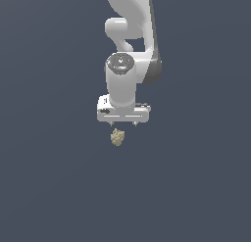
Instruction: Pick up the object and move it to a goal position.
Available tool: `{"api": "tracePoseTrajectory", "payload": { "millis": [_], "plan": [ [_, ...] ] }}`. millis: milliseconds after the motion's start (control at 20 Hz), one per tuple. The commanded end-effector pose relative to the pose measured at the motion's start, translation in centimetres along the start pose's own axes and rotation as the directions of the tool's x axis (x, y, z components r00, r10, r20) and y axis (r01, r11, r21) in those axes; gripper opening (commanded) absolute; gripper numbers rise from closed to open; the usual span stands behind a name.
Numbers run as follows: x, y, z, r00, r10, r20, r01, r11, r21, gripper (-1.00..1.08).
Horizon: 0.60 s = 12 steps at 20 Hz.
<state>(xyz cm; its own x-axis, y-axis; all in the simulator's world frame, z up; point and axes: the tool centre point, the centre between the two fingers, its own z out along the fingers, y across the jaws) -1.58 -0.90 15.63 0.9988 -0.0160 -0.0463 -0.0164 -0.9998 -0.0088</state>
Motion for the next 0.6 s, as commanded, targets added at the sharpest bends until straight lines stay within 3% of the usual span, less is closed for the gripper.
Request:
{"api": "tracePoseTrajectory", "payload": {
  "millis": [0,550],
  "plan": [
    [0.0,0.0,0.0,1.0,0.0,0.0,0.0,1.0,0.0,1.0],
    [0.3,-1.2,-0.6,1.0,-0.02,-0.02,0.02,1.0,-0.012,1.0]
  ]
}}
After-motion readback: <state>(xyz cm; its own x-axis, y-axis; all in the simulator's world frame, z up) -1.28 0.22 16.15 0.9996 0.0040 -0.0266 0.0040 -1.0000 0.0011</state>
